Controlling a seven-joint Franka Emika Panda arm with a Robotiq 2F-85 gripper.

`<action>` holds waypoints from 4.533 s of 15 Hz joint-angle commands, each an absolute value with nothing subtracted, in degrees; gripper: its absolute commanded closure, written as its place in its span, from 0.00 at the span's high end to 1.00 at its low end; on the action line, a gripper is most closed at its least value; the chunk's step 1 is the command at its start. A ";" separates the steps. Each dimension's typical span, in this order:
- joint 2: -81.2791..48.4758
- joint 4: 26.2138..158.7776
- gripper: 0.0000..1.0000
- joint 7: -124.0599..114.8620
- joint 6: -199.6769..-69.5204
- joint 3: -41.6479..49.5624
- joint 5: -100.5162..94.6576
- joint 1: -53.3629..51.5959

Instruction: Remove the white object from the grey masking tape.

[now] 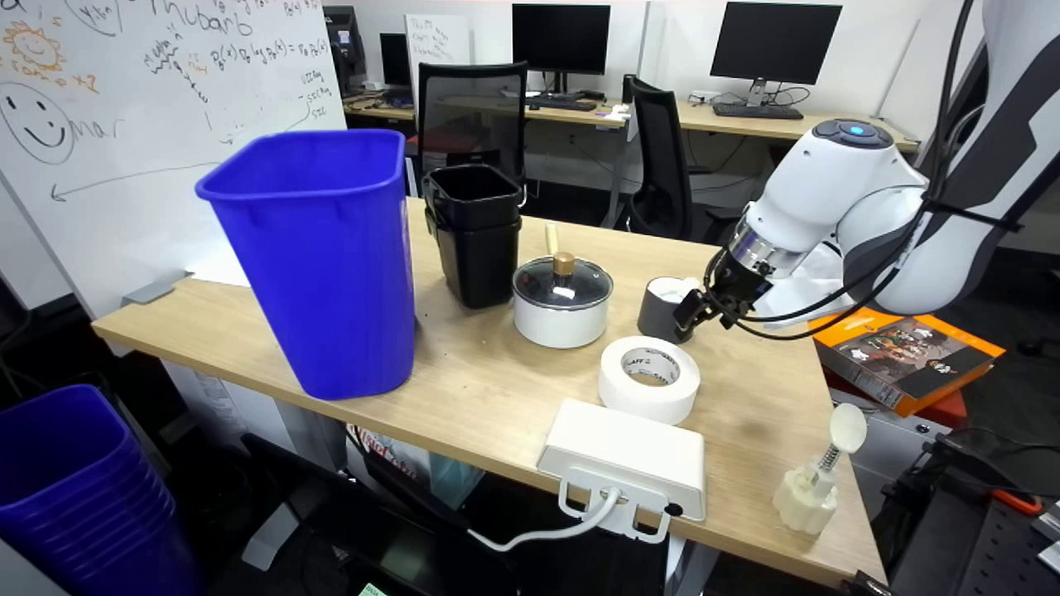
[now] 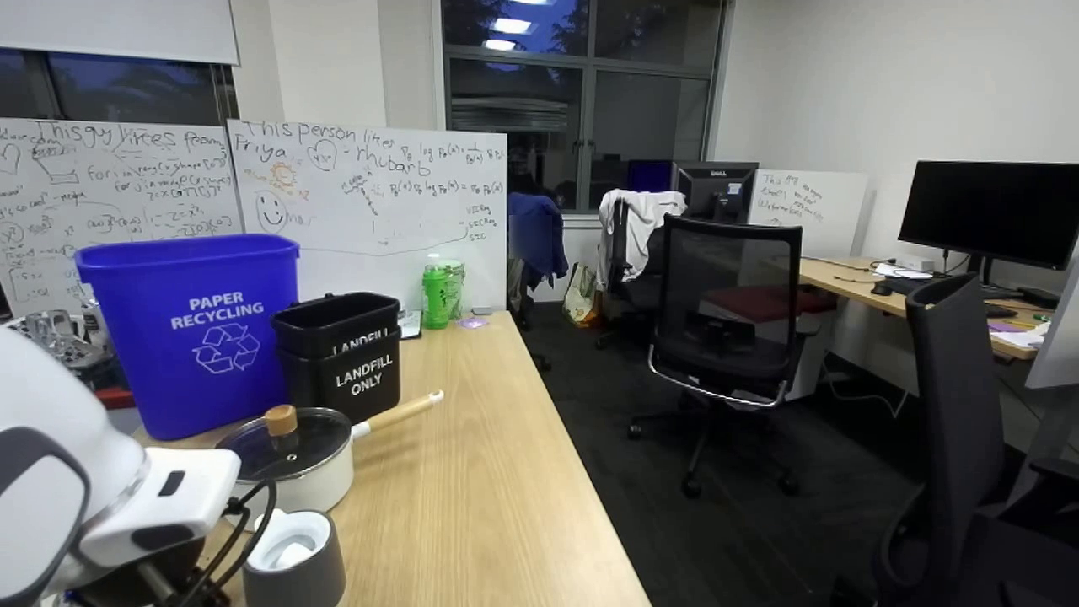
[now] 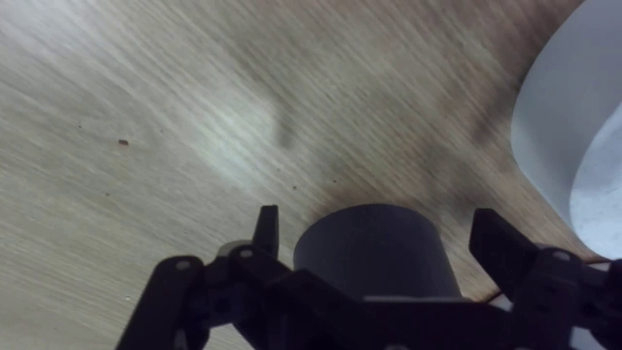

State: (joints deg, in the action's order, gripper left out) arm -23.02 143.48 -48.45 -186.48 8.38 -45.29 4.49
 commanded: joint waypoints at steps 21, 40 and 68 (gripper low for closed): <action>-21.61 140.44 1.00 -48.19 -186.95 5.80 -45.39 6.05; -22.40 136.58 1.00 -41.76 -188.39 8.42 -46.73 4.79; -21.90 137.39 1.00 -44.91 -191.36 7.91 -45.29 4.71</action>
State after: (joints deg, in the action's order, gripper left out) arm -21.90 137.39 -44.91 -191.36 7.91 -45.29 4.71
